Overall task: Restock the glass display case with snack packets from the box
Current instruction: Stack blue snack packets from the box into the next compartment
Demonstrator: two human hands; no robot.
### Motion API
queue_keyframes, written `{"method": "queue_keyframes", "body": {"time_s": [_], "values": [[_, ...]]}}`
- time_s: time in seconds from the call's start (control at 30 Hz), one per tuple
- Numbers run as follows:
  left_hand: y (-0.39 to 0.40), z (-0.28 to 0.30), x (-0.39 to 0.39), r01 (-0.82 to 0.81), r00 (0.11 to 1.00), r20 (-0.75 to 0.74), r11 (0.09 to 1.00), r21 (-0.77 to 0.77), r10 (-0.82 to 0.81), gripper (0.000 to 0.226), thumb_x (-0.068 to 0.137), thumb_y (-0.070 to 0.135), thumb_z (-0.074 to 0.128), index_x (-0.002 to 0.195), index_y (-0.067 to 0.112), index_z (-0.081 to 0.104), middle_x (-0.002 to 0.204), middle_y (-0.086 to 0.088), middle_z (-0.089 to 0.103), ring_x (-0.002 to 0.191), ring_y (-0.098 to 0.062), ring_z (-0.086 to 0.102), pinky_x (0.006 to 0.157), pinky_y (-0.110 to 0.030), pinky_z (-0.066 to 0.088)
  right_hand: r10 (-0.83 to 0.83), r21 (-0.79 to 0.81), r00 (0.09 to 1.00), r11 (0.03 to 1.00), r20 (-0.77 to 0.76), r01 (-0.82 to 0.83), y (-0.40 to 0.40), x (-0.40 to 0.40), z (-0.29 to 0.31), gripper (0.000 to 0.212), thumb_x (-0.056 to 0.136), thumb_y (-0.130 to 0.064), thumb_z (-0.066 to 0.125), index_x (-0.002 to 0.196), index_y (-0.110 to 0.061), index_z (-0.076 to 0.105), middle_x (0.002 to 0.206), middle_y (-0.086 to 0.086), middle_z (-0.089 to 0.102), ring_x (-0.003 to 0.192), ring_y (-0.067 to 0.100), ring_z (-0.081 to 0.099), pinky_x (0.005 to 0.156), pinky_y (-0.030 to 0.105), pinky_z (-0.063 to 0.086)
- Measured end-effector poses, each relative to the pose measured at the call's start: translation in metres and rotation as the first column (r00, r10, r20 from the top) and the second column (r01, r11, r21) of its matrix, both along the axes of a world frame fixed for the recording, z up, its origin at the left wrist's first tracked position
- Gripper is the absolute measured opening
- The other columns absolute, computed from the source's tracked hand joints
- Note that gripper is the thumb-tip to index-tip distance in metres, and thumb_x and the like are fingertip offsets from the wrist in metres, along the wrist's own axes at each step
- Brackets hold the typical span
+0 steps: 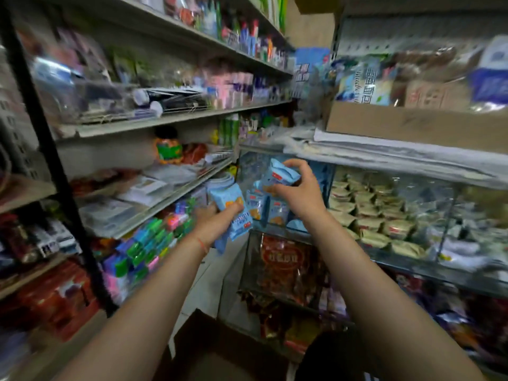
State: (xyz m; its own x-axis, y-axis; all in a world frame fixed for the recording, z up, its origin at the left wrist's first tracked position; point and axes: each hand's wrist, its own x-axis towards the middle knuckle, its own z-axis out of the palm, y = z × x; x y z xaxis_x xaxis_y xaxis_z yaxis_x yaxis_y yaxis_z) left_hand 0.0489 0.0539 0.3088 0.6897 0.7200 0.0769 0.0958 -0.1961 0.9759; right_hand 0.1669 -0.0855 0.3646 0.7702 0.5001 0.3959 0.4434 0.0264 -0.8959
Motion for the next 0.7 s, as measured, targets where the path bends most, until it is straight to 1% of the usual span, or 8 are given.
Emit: {"method": "queue_keyframes", "body": {"time_s": [0.1,0.17,0.27,0.37,0.43,0.5,0.63,0.7], "values": [[0.007,0.003,0.009,0.056,0.997,-0.04,0.997,-0.062,-0.058,0.054,0.065,0.049,0.074,0.107,0.015,0.071,0.1,-0.001,0.073,0.086,-0.014,0.07,0.082,-0.031,0.056,-0.052,-0.132,0.993,0.989,0.107,0.066,0.011,0.019,0.002,0.043,0.08,-0.01,0.076,0.116,-0.017,0.054,0.106,0.002,0.063,0.08,0.011,0.063,0.057,0.012,0.048],[0.015,0.002,0.013,0.067,0.997,-0.035,0.996,-0.066,-0.07,0.063,0.055,0.056,0.07,0.105,0.018,0.072,0.101,0.001,0.074,0.09,-0.016,0.071,0.089,-0.038,0.056,-0.055,-0.193,0.984,0.977,0.172,0.089,0.024,0.025,-0.002,0.045,0.082,-0.016,0.075,0.122,-0.017,0.053,0.11,0.0,0.061,0.086,0.013,0.062,0.061,0.016,0.047],[0.024,-0.001,0.016,0.066,0.997,-0.026,0.995,-0.08,-0.068,0.056,0.056,0.057,0.07,0.1,0.022,0.074,0.096,0.003,0.075,0.09,-0.017,0.071,0.091,-0.042,0.055,-0.013,-0.377,0.947,0.915,0.322,0.141,0.046,0.031,-0.014,0.052,0.084,-0.023,0.073,0.128,-0.022,0.046,0.111,-0.004,0.052,0.091,0.018,0.057,0.067,0.027,0.042],[0.024,-0.001,0.013,0.036,0.999,-0.03,0.992,-0.118,-0.04,0.045,0.067,0.049,0.072,0.099,0.019,0.073,0.094,0.001,0.075,0.087,-0.017,0.071,0.09,-0.041,0.056,0.072,-0.536,0.886,0.817,0.459,0.211,0.06,0.039,-0.03,0.037,0.086,-0.024,0.069,0.116,-0.022,0.049,0.113,0.006,0.055,0.095,0.025,0.057,0.073,0.036,0.048],[0.024,-0.002,0.013,0.05,0.999,-0.012,0.99,-0.134,-0.052,0.04,0.071,0.045,0.073,0.101,0.018,0.073,0.095,0.001,0.075,0.088,-0.017,0.072,0.09,-0.042,0.055,0.104,-0.555,0.858,0.8,0.504,0.229,0.067,0.042,-0.037,0.019,0.087,-0.023,0.067,0.102,-0.02,0.055,0.111,0.008,0.058,0.097,0.026,0.058,0.079,0.039,0.05],[0.027,-0.005,0.013,0.057,0.998,0.002,0.989,-0.135,-0.057,0.046,0.063,0.051,0.072,0.098,0.02,0.073,0.095,0.002,0.075,0.088,-0.017,0.072,0.09,-0.043,0.055,0.124,-0.552,0.835,0.8,0.537,0.236,0.071,0.043,-0.039,0.009,0.087,-0.021,0.067,0.091,-0.016,0.06,0.105,0.008,0.06,0.095,0.025,0.058,0.079,0.038,0.05],[0.032,-0.01,0.017,0.094,0.995,-0.006,0.983,-0.16,-0.097,0.045,0.06,0.054,0.072,0.094,0.025,0.074,0.095,0.003,0.075,0.089,-0.02,0.072,0.09,-0.047,0.055,0.071,-0.485,0.805,0.828,0.59,0.282,0.074,0.046,-0.043,0.007,0.089,-0.014,0.063,0.086,-0.008,0.061,0.096,0.01,0.059,0.086,0.026,0.056,0.075,0.04,0.049],[0.028,-0.006,0.017,0.109,0.994,0.008,0.979,-0.172,-0.109,0.047,0.06,0.055,0.072,0.096,0.024,0.074,0.095,0.001,0.076,0.089,-0.021,0.072,0.089,-0.048,0.055,0.103,-0.512,0.799,0.814,0.592,0.274,0.074,0.049,-0.049,0.008,0.089,-0.014,0.062,0.088,-0.008,0.066,0.096,0.01,0.06,0.086,0.027,0.057,0.075,0.04,0.049]]}}
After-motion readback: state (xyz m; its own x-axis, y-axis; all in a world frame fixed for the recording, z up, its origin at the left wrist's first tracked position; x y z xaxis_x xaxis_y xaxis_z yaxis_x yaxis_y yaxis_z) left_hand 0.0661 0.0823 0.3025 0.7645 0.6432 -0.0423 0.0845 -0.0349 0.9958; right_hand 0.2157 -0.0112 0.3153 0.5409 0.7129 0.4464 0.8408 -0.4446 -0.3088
